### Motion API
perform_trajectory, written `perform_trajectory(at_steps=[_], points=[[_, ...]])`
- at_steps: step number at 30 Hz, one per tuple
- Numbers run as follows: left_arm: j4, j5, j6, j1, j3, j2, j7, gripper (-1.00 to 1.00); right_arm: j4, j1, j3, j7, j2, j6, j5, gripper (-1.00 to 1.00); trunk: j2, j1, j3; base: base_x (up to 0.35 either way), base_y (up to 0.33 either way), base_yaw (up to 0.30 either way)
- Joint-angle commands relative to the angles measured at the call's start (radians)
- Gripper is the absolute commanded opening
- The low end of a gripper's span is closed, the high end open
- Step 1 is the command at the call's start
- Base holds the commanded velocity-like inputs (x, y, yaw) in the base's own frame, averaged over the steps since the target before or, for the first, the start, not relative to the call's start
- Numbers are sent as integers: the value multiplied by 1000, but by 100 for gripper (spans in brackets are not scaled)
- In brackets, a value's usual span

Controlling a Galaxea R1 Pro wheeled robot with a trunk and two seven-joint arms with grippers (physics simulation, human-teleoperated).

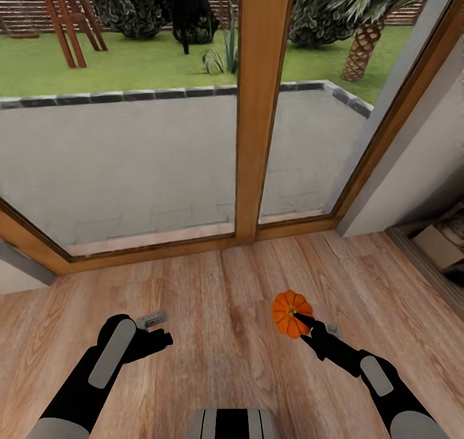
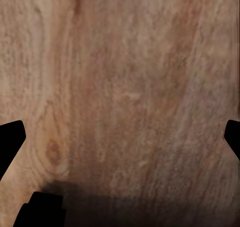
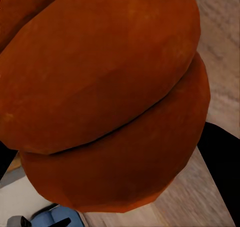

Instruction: Place each of the two pumpkins and all three candles from the living room inside a cabinet in the living room (use any cabinet), then make sure every cabinet is closed, and position the cauldron so it is next to a table in the living room.

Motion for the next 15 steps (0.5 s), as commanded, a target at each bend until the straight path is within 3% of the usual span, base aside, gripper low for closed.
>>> perform_trajectory(at_steps=[1, 5, 11, 15], points=[[-1, 10, 1, 0, -3, 1, 10, 100, 0, 0, -4, 2, 0, 6, 0, -100, 0, -1, 3, 0, 0, 0], [0, 10, 0, 0, -2, 1, 10, 100, 0, 0, -6, 4, 0, 6, 0, -100, 1, -2, 19, 0, 0, -139], [1, 9, 0, 0, -2, 2, 10, 100, 0, 0, -44, 54, -1, 5, 1, -100, 2, -5, 42, 0, 0, -263], [1, 8, 2, 0, 0, 3, 9, 100, 1, 0, -48, 59, -1, 5, 1, -100, 3, -7, 57, 0, 0, -274]])
